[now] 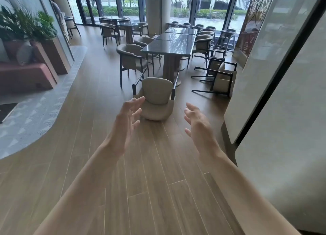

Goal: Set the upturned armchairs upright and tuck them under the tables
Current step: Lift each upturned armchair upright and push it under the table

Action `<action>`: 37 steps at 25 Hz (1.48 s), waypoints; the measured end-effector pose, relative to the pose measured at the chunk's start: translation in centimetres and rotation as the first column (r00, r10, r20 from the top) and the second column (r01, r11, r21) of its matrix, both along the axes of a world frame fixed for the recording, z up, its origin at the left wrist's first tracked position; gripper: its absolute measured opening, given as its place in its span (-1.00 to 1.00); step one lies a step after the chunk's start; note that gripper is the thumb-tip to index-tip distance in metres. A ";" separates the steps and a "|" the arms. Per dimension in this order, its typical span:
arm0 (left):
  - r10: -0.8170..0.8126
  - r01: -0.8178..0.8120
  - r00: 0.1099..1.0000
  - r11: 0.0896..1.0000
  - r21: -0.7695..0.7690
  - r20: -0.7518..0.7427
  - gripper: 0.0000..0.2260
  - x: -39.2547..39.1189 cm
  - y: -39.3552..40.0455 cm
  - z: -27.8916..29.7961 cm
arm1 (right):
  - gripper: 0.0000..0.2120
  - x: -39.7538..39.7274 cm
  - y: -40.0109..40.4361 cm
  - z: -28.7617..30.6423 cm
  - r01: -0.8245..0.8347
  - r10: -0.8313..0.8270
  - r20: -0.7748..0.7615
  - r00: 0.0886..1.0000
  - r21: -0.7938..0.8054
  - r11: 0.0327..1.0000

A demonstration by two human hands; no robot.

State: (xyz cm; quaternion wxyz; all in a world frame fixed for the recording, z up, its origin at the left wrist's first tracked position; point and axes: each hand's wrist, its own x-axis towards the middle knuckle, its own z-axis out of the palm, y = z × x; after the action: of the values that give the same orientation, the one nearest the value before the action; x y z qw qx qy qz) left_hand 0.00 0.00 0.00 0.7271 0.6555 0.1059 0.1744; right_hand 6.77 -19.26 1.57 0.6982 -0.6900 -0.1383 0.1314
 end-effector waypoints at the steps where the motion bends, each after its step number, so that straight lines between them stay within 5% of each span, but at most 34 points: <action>1: 0.014 -0.014 1.000 1.000 0.001 0.008 -0.43 0.3 0.5 0.0 | -0.56 0.6 0.6 -0.1 -0.004 0.004 0.001 1.000 0.007 1.000; 7: 0.011 -0.011 1.000 1.000 -0.003 -0.006 -0.58 3.2 5.6 0.2 | -0.64 3.9 6.9 -0.2 -0.011 0.013 -0.057 0.998 0.036 0.999; 25: -0.044 0.044 0.999 0.999 -0.016 -0.013 -0.36 18.4 28.8 -0.9 | -0.75 18.0 30.1 -2.1 0.186 -0.178 -0.104 0.978 0.067 0.980; 33: -0.080 0.078 0.993 0.997 -0.028 -0.084 -0.30 29.9 36.7 -3.0 | -0.59 29.2 38.9 -5.2 0.196 -0.185 -0.166 0.969 0.056 0.979; 37: -0.068 0.067 0.993 0.998 -0.021 -0.096 -0.31 38.9 41.5 -2.6 | -0.66 38.1 44.5 -5.6 0.188 -0.177 -0.166 0.970 0.054 0.981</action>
State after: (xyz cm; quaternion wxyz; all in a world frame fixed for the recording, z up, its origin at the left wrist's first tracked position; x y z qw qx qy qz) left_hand 38.90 41.50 -2.60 0.7325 0.6598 0.1201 0.1170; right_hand 44.89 25.28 -4.05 0.7396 -0.6625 -0.0223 0.1170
